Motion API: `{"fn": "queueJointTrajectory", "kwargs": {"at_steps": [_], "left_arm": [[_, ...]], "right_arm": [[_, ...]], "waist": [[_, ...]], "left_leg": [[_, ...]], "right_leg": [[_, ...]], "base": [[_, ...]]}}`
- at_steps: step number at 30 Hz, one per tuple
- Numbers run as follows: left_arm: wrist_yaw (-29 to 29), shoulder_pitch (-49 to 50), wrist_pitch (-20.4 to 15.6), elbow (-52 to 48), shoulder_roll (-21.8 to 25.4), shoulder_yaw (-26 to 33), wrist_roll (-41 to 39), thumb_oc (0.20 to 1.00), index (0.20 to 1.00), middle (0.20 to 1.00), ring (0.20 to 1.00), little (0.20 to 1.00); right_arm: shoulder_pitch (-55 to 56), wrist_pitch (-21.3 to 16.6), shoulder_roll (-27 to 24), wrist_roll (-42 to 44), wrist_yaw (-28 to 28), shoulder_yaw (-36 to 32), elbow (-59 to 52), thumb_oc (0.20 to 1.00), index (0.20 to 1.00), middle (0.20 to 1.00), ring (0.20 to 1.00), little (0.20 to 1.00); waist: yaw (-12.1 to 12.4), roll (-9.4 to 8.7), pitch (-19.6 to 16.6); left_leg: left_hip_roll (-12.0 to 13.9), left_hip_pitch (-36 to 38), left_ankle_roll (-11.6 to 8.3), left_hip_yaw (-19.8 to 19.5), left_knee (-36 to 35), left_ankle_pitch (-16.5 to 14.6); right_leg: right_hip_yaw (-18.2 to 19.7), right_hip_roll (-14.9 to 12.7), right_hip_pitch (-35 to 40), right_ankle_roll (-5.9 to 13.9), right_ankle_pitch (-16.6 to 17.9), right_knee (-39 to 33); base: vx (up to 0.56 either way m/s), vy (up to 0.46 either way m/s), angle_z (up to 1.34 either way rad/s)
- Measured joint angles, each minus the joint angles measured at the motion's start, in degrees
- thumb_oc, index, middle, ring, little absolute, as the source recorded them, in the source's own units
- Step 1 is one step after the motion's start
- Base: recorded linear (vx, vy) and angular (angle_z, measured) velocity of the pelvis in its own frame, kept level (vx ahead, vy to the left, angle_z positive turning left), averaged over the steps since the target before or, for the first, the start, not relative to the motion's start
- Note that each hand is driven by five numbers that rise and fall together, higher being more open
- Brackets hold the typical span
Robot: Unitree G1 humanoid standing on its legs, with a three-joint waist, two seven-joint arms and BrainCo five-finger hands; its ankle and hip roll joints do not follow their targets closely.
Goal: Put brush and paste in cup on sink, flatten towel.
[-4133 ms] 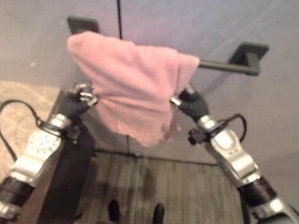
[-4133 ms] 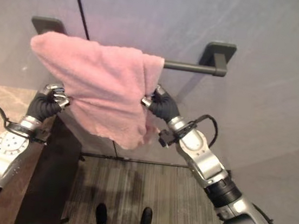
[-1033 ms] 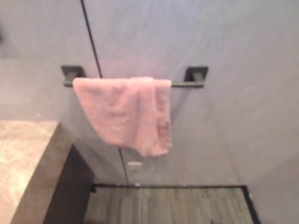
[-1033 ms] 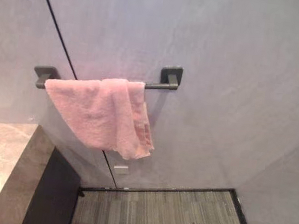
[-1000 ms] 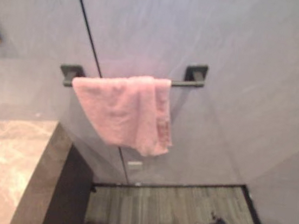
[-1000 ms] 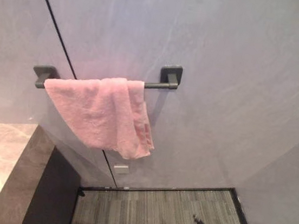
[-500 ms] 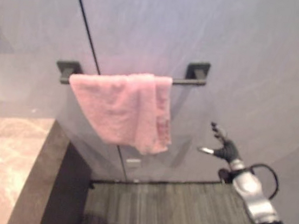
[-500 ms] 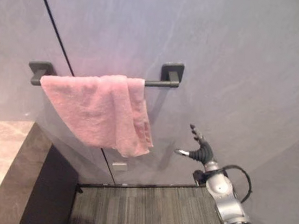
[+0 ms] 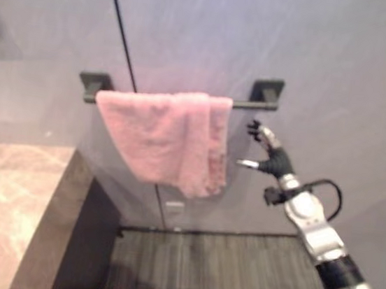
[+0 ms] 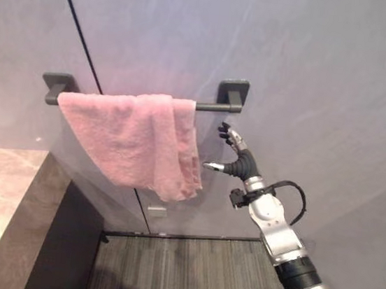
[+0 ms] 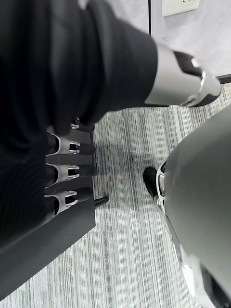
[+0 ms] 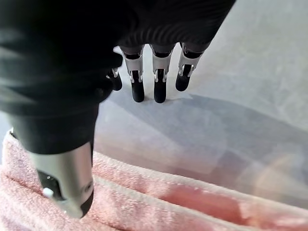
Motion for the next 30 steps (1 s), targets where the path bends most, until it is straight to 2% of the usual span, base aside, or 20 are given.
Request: {"fn": "queueJointTrajectory", "kwargs": {"at_steps": [12,17,30], "left_arm": [[1.15,0.0,0.0,-0.35,0.1,-0.08,0.02,1.0,1.0,1.0,1.0,1.0],[1.4,0.63,-0.2,-1.15,0.61,-1.86,0.13,1.0,1.0,1.0,1.0,1.0],[1.52,-0.81,-0.1,-1.03,1.52,-1.84,0.98,1.0,1.0,1.0,1.0,1.0]], "right_arm": [[-3.19,0.32,0.13,-0.02,-1.06,2.02,-0.17,1.0,1.0,1.0,1.0,1.0],[-4.63,1.04,0.75,0.04,-1.01,4.03,-2.19,1.0,1.0,1.0,1.0,1.0],[-8.49,1.83,1.7,1.3,1.82,6.82,-6.51,1.0,1.0,1.0,1.0,1.0]], "waist": [[0.12,-0.28,0.23],[0.32,-0.66,0.5],[0.99,-2.69,1.76]], "left_leg": [[0.0,-0.72,0.0,-0.7,0.0,0.04],[0.0,-1.54,0.03,-0.77,0.02,0.12],[-0.06,-2.1,0.02,-0.96,0.02,0.15]], "right_leg": [[-0.7,-0.02,-0.43,0.08,0.09,0.0],[-0.72,-0.02,-1.25,0.09,0.14,0.01],[-0.95,-0.08,-1.71,0.1,0.15,0.02]], "base": [[0.0,0.006,0.01],[0.0,0.0,0.0],[0.0,0.0,0.0]]}}
